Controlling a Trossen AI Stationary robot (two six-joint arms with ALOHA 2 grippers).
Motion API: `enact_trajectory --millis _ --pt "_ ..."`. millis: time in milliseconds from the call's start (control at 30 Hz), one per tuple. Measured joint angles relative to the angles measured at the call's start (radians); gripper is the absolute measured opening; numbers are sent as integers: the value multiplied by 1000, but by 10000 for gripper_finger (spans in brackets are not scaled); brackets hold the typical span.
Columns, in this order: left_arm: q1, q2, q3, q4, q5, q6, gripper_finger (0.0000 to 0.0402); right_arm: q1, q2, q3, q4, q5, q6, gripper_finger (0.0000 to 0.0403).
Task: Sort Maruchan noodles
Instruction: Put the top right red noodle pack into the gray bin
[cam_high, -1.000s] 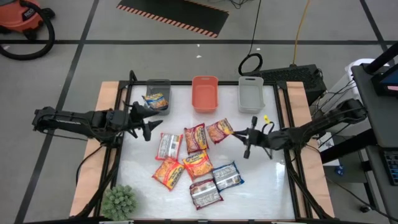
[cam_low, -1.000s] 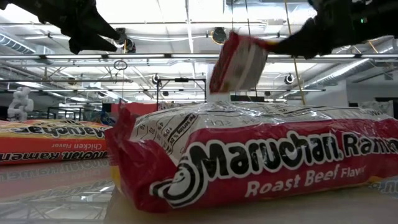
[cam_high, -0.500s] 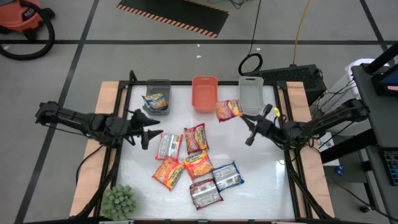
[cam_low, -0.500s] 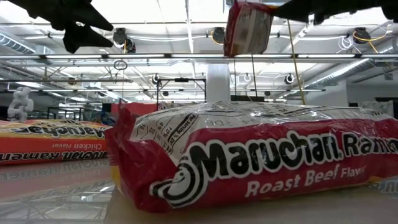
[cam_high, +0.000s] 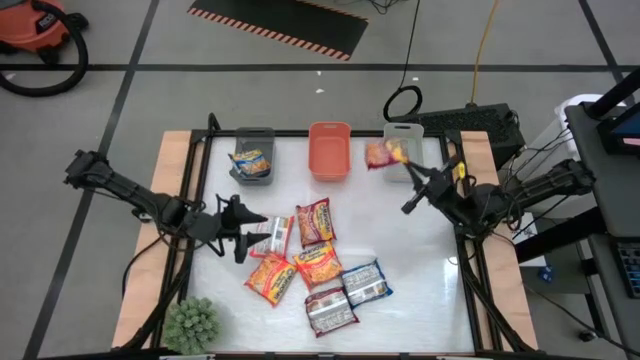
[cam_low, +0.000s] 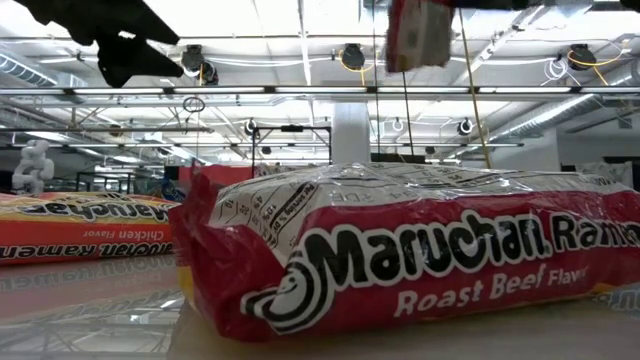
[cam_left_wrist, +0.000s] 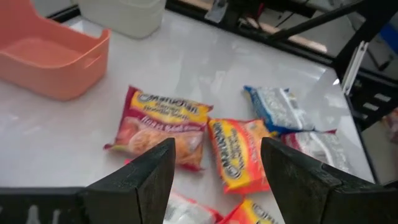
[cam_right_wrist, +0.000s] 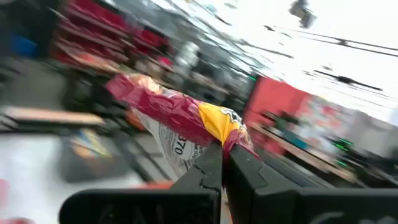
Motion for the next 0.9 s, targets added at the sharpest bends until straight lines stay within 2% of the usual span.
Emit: enact_trajectory --millis 67,400,633,900 --pt "-21 23 0 24 -18 -7 241 -16 -11 0 -9 45 -17 0" --pt "-168 89 0 48 -34 -152 241 -191 -32 0 -97 28 21 0" --pt "-269 105 0 97 -147 -159 241 -404 -32 0 -256 -181 242 0" --pt "-329 147 0 107 -193 -195 241 -661 -24 -1 -434 -417 479 0"
